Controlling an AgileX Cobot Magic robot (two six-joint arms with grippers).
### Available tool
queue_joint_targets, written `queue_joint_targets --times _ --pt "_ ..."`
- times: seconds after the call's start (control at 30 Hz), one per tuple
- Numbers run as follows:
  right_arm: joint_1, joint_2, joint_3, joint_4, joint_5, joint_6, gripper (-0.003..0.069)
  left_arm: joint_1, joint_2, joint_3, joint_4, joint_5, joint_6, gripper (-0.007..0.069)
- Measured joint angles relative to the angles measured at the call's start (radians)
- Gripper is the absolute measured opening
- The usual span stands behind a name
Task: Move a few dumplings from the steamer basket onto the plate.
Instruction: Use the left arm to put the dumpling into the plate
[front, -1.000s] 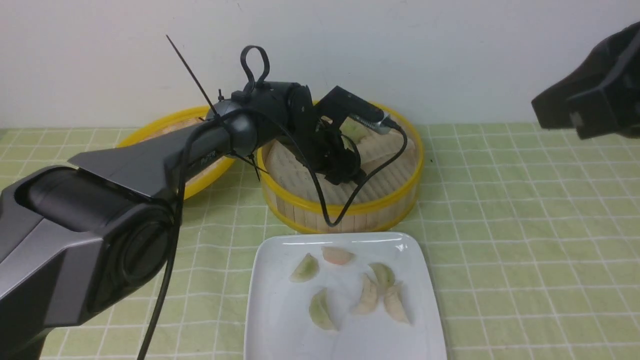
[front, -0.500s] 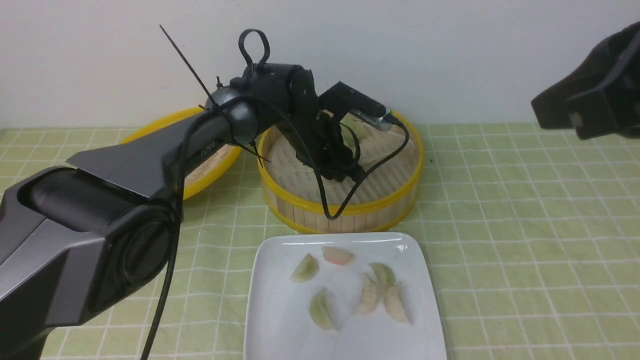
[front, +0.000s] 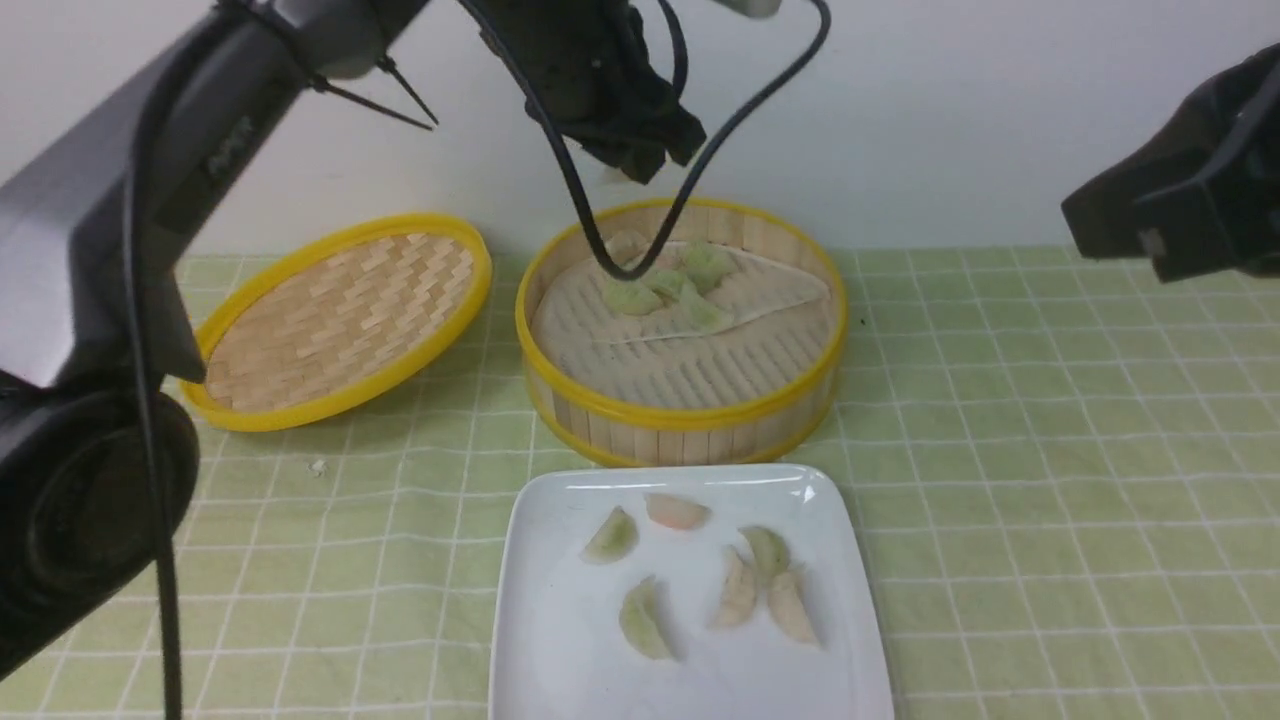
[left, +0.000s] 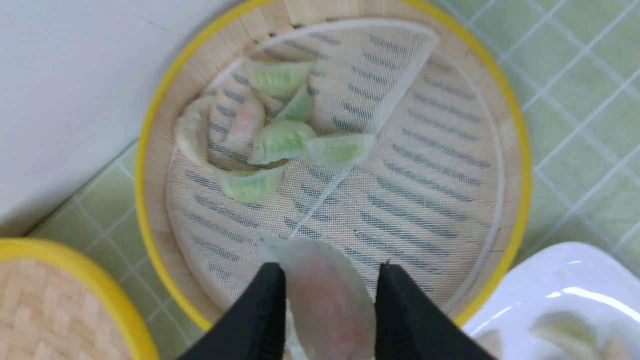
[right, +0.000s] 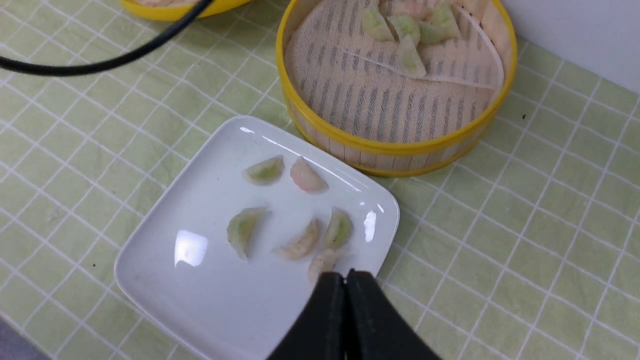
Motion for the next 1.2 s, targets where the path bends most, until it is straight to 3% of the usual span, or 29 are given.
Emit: queue_joint_targets --times 0.2,0.4,0.53,0.63,0.87,1.0,1.07,1.2 --pt "0.0 0.0 0.0 -0.006 0.0 -0.003 -0.0015 0.0 -0.186 0.184 -0.022 0.0 -0.08 0.0206" --pt "0.0 0.0 0.0 -0.007 0.0 -0.003 -0.0015 0.0 -0.483 0.745 -0.141 -0.001 -0.086 0.0206" --pt "0.0 0.0 0.0 -0.007 0.0 -0.003 -0.0015 -0.012 -0.524 0.967 -0.189 -0.005 -0.081 0.0206" --pt "0.0 0.0 0.0 -0.006 0.0 -0.003 -0.0015 -0.052 -0.519 1.164 -0.234 -0.113 -0.044 0.0205" --pt "0.0 0.0 0.0 -0.002 0.0 -0.004 -0.0015 -0.14 -0.432 1.26 -0.263 -0.396 0.071 0.0204" --pt "0.0 0.0 0.0 -0.003 0.0 -0.004 -0.0015 -0.15 -0.395 1.26 -0.269 -0.444 0.079 0.021" --pt "0.0 0.0 0.0 -0.008 0.0 -0.004 -0.0015 -0.15 -0.376 1.26 -0.269 -0.463 0.079 0.026" --pt "0.0 0.0 0.0 -0.051 0.0 -0.004 -0.0015 -0.15 -0.365 1.26 -0.269 -0.47 0.079 0.0471"
